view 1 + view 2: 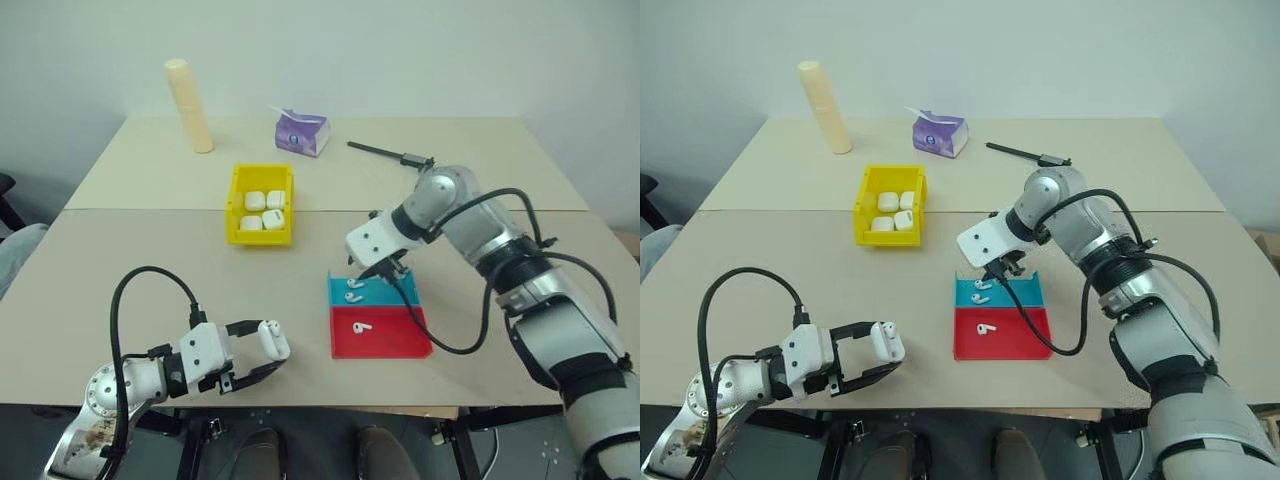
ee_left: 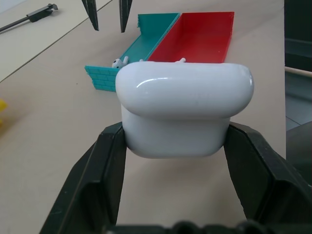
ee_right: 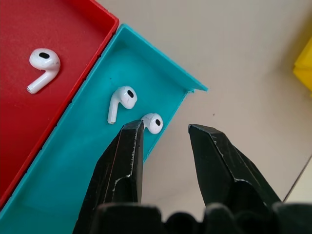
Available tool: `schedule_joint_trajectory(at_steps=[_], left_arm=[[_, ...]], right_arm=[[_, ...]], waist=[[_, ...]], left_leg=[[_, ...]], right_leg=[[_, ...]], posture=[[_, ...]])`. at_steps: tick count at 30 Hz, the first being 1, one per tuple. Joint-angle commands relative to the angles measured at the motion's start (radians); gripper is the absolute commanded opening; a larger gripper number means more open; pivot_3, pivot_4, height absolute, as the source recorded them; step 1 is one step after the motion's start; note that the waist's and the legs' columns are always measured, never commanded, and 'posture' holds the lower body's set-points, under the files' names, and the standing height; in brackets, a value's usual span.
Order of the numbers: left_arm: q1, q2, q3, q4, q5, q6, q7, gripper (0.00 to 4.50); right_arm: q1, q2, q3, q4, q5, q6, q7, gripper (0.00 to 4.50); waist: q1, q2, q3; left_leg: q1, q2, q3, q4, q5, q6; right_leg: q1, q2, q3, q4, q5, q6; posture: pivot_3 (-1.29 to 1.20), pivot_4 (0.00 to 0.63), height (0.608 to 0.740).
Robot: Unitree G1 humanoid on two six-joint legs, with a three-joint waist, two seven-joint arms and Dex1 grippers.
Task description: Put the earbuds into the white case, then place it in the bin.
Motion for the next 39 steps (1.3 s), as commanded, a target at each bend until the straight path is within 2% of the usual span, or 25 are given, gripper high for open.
schedule_joint_trajectory(at_steps=[1, 14, 39], left_arm=[[0.006, -0.003, -0.001, -0.041, 0.008, -0.016, 0.018, 2.74], [-0.036, -0.013, -0.047, -0.023, 0.041, -0.011, 0.039, 2.74], [-0.069, -0.01, -0.075, 0.001, 0.065, -0.019, 0.036, 2.74]], right_arm=[[-0.037, 0.026, 0.005, 0.038, -0.046, -0.016, -0.018, 1.85], [-0.019, 0.115, 0.031, 0.124, -0.168, 0.014, -0.08, 1.85], [0.012, 0.12, 0.048, 0.137, -0.236, 0.032, -0.107, 1.85]], waist=[[0.0, 0.0, 0.0], [-0.001, 0.0, 0.0], [-0.001, 0.0, 0.0]], left_leg=[[0.0, 0.0, 0.0, 0.0, 0.0, 0.0], [0.0, 0.0, 0.0, 0.0, 0.0, 0.0], [0.001, 0.0, 0.0, 0.0, 0.0, 0.0]], right_leg=[[0.0, 0.0, 0.0, 0.0, 0.0, 0.0], [0.0, 0.0, 0.0, 0.0, 0.0, 0.0], [0.0, 0.0, 0.0, 0.001, 0.0, 0.0]], posture=[[0.0, 0.15, 0.74], [0.0, 0.15, 0.74], [0.0, 0.15, 0.74]])
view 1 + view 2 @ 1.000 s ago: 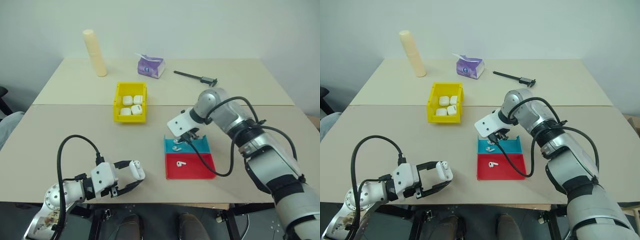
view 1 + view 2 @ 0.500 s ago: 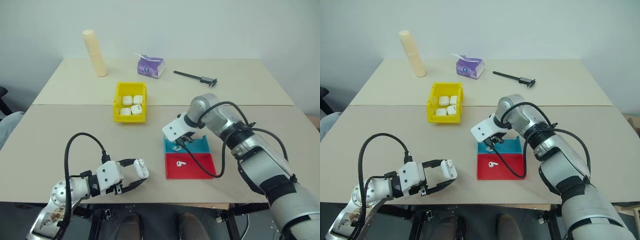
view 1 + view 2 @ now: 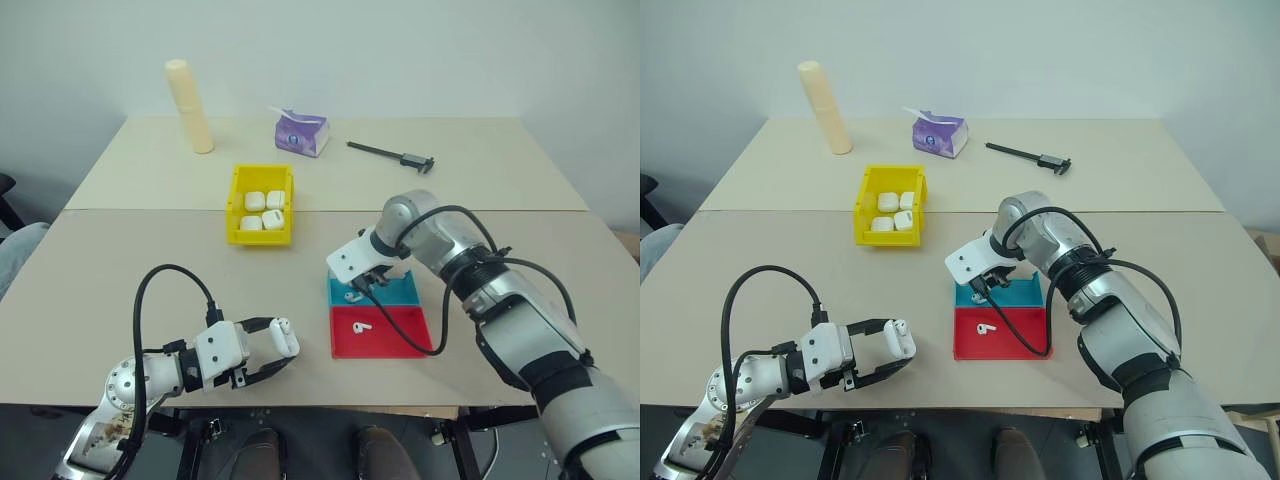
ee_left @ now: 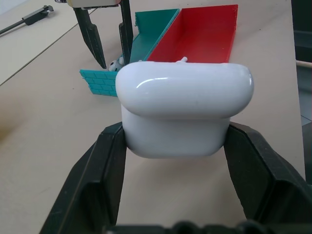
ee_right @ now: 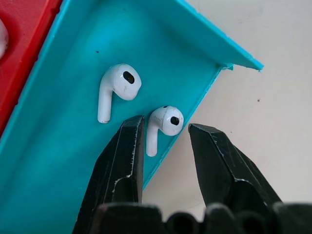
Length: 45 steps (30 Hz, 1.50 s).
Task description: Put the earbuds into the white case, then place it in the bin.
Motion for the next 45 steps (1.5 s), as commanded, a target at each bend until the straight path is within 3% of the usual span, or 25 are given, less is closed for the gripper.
schedule_joint_trajectory(at_steps=[1, 15, 17, 29, 32, 41, 45], left_arm=[[-0.006, 0.003, 0.0, -0.019, 0.002, -0.018, 0.003, 2.74], [-0.01, 0.002, -0.003, -0.02, 0.007, -0.016, 0.005, 2.74], [-0.01, 0.003, -0.003, -0.02, 0.009, -0.014, 0.005, 2.74], [-0.013, 0.006, -0.002, -0.022, 0.011, -0.009, 0.004, 2.74], [-0.012, 0.007, -0.001, -0.022, 0.012, -0.01, 0.003, 2.74], [-0.021, 0.004, -0.002, -0.013, 0.013, -0.014, 0.001, 2.74], [-0.048, -0.009, 0.01, -0.027, -0.02, 0.006, 0.01, 2.74]], right_arm=[[0.007, -0.001, -0.001, -0.008, -0.013, -0.002, -0.008, 1.85], [0.027, -0.013, 0.007, -0.028, -0.022, -0.051, -0.001, 1.85], [0.031, -0.011, 0.005, -0.029, -0.023, -0.051, -0.006, 1.32], [0.04, -0.015, 0.011, -0.035, -0.038, -0.066, -0.012, 1.32], [0.048, -0.018, 0.007, -0.048, -0.032, -0.064, -0.001, 0.82], [0.074, -0.033, -0.005, -0.102, -0.024, -0.043, 0.001, 0.82], [0.101, -0.064, -0.092, -0.213, 0.049, 0.04, 0.015, 0.82]], waist=[[0.0, 0.0, 0.0], [0.0, 0.0, 0.0], [0.0, 0.0, 0.0], [-0.002, 0.0, 0.0], [-0.002, 0.0, 0.0], [0.0, 0.0, 0.0], [0.001, 0.0, 0.0]], left_leg=[[0.0, 0.0, 0.0, 0.0, 0.0, 0.0], [0.001, 0.0, 0.0, 0.0, 0.0, 0.0], [0.001, 0.0, 0.0, 0.0, 0.0, 0.0], [0.002, 0.0, 0.0, 0.0, 0.0, 0.0], [0.002, 0.0, 0.0, 0.0, 0.0, 0.0], [0.002, 0.0, 0.0, 0.0, 0.0, 0.0], [0.002, 0.0, 0.0, 0.0, 0.0, 0.0]], right_leg=[[0.0, 0.0, 0.0, 0.0, 0.0, 0.0], [0.001, 0.0, 0.0, 0.0, 0.0, 0.0], [0.001, 0.0, 0.0, 0.0, 0.0, 0.0], [0.002, 0.0, 0.0, 0.0, 0.0, 0.0], [0.002, 0.0, 0.0, 0.0, 0.0, 0.0], [0.002, 0.0, 0.0, 0.0, 0.0, 0.0], [0.002, 0.0, 0.0, 0.0, 0.0, 0.0]], posture=[[0.0, 0.15, 0.74], [0.0, 0.15, 0.74], [0.0, 0.15, 0.74], [0.0, 0.15, 0.74], [0.0, 0.15, 0.74], [0.0, 0.15, 0.74], [0.0, 0.15, 0.74]])
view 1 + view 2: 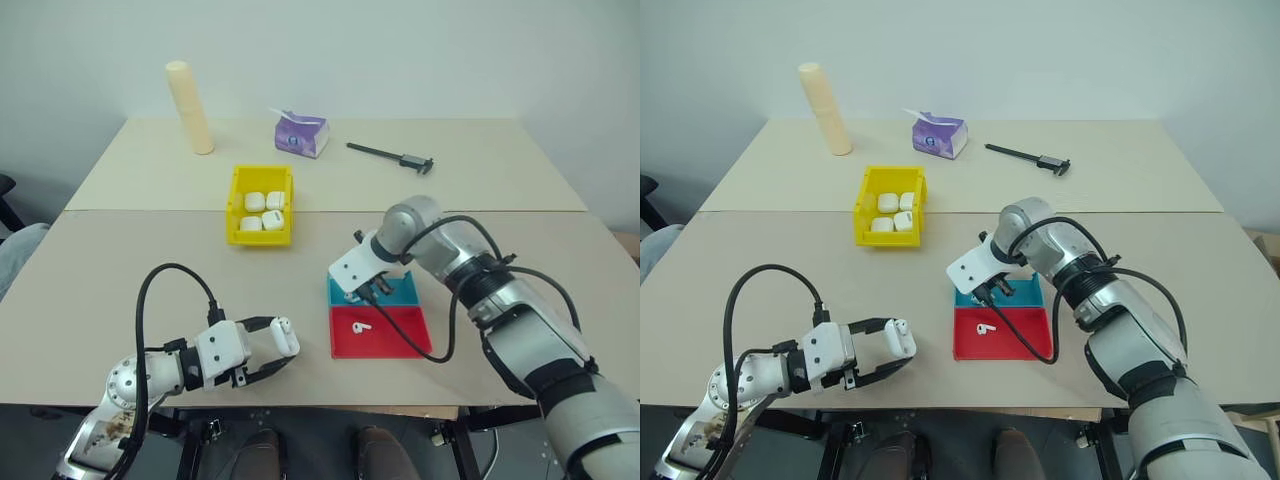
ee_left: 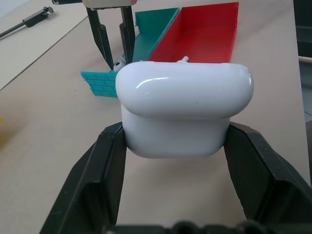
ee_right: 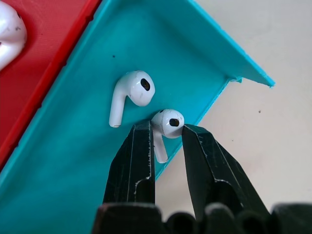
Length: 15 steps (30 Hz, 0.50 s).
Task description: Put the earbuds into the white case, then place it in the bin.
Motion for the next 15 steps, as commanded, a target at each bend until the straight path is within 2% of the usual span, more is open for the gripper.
schedule_joint_trajectory(at_steps=[1, 7, 10, 15], left_arm=[[-0.041, -0.013, 0.021, -0.029, -0.053, 0.01, 0.007, 2.74], [-0.158, -0.045, 0.038, -0.051, -0.18, 0.087, 0.004, 2.74], [-0.241, -0.064, 0.019, -0.047, -0.239, 0.133, -0.01, 2.74], [-0.376, -0.119, -0.01, -0.029, -0.328, 0.202, -0.026, 2.74]], right_arm=[[0.033, -0.04, -0.104, -0.134, 0.091, 0.114, 0.022, 0.82], [0.129, -0.161, -0.371, -0.491, 0.336, 0.417, 0.051, 0.82], [0.213, -0.216, -0.531, -0.67, 0.464, 0.534, 0.003, 0.82], [0.278, -0.236, -0.804, -0.918, 0.778, 0.925, -0.087, 0.82]], waist=[[0.002, 0.0, 0.0], [0.009, 0.0, 0.0], [0.015, 0.0, 0.0], [0.01, 0.0, 0.001]], left_leg=[[-0.001, 0.0, 0.0, 0.0, 0.0, 0.0], [-0.004, 0.0, -0.002, 0.0, 0.0, 0.0], [-0.004, -0.001, -0.003, 0.0, 0.0, 0.0], [-0.003, -0.001, -0.004, 0.001, 0.0, 0.0]], right_leg=[[-0.001, 0.0, 0.0, 0.0, 0.0, 0.0], [-0.002, 0.0, -0.001, -0.001, 0.0, 0.0], [0.0, 0.0, -0.002, -0.002, 0.0, 0.001], [0.0, 0.0, -0.001, -0.001, 0.001, 0.001]], posture=[[0.0, 0.15, 0.74], [0.0, 0.15, 0.74], [0.0, 0.15, 0.74], [0.0, 0.15, 0.74]])
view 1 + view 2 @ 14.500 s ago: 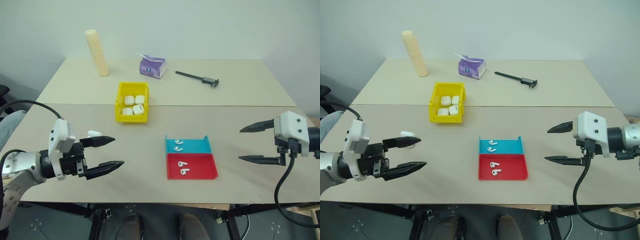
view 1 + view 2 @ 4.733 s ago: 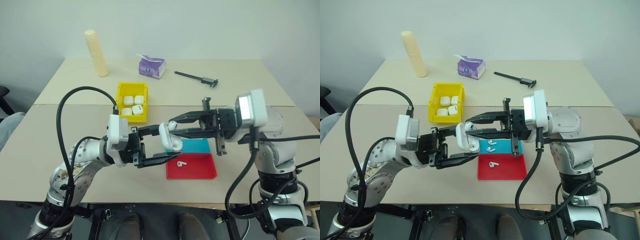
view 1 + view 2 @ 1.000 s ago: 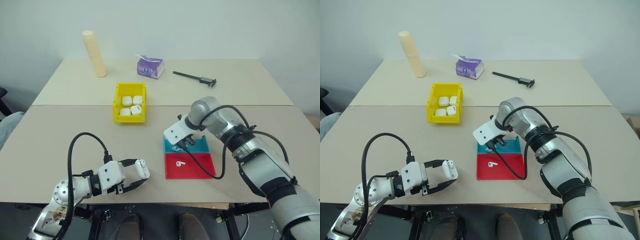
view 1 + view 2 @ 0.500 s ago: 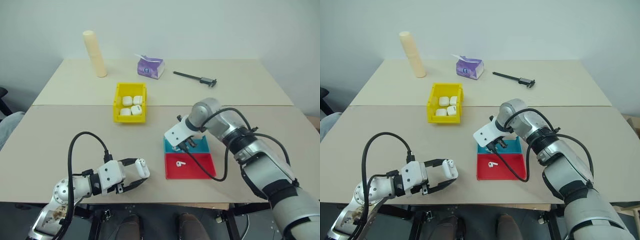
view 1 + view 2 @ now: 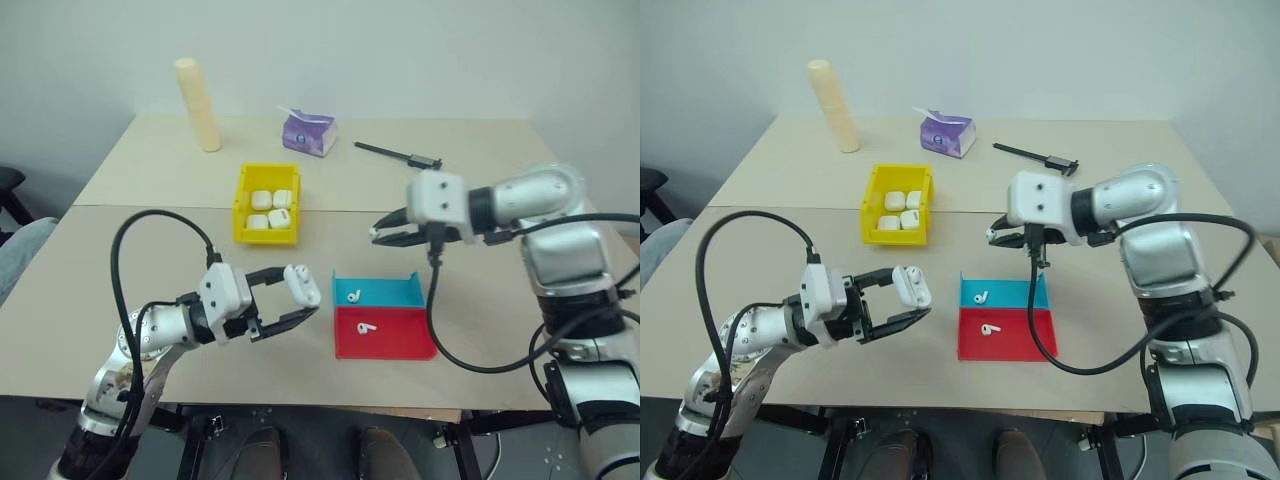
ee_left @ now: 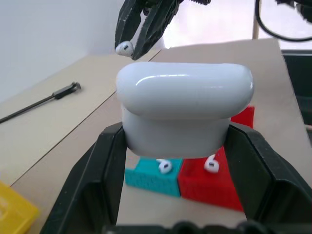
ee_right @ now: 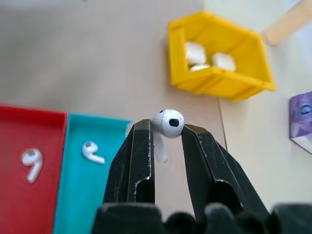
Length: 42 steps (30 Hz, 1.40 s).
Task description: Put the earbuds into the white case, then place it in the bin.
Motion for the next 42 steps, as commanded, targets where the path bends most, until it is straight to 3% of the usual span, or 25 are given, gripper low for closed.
schedule_joint_trajectory(at_steps=[1, 7, 13, 19, 42], left_arm=[[-0.071, -0.028, -0.007, -0.018, -0.083, 0.036, -0.018, 2.74], [-0.178, -0.063, -0.03, 0.006, -0.153, 0.091, -0.061, 2.74], [-0.224, -0.082, -0.036, 0.037, -0.164, 0.102, -0.075, 2.74], [-0.232, -0.09, -0.041, 0.006, -0.198, 0.158, -0.067, 2.74], [-0.222, -0.116, -0.042, -0.018, -0.193, 0.162, -0.031, 2.74]], right_arm=[[-0.003, 0.0, -0.213, -0.191, 0.266, 0.275, -0.082, 0.82], [0.07, 0.108, -0.48, -0.379, 0.775, 0.567, -0.29, 0.82], [0.197, 0.143, -0.472, -0.456, 1.021, 0.582, -0.496, 0.82], [0.28, 0.133, -0.381, -0.494, 1.053, 0.518, -0.594, 0.82], [0.354, 0.032, -0.197, -0.494, 1.011, 0.355, -0.63, 0.82]], waist=[[-0.006, 0.0, 0.0], [-0.009, 0.0, 0.0], [-0.01, -0.001, 0.0], [-0.013, -0.001, 0.0], [-0.01, -0.001, 0.0]], left_leg=[[0.0, 0.0, -0.002, 0.0, 0.0, 0.0], [0.001, 0.0, -0.006, 0.0, 0.0, 0.0], [0.001, -0.001, -0.006, 0.0, 0.0, 0.0], [0.0, -0.001, -0.007, 0.0, 0.0, 0.0], [-0.001, -0.001, -0.008, 0.0, 0.0, 0.0]], right_leg=[[0.0, 0.0, 0.001, 0.0, 0.0, 0.0], [0.002, 0.001, 0.001, 0.0, 0.0, 0.0], [0.002, 0.001, 0.001, -0.001, 0.0, 0.001], [0.002, 0.001, 0.002, -0.002, 0.0, 0.002], [0.002, 0.001, 0.001, -0.003, 0.0, 0.002]], posture=[[0.0, 0.15, 0.74], [0.0, 0.15, 0.74], [0.0, 0.15, 0.74], [0.0, 0.15, 0.74], [0.0, 0.15, 0.74]])
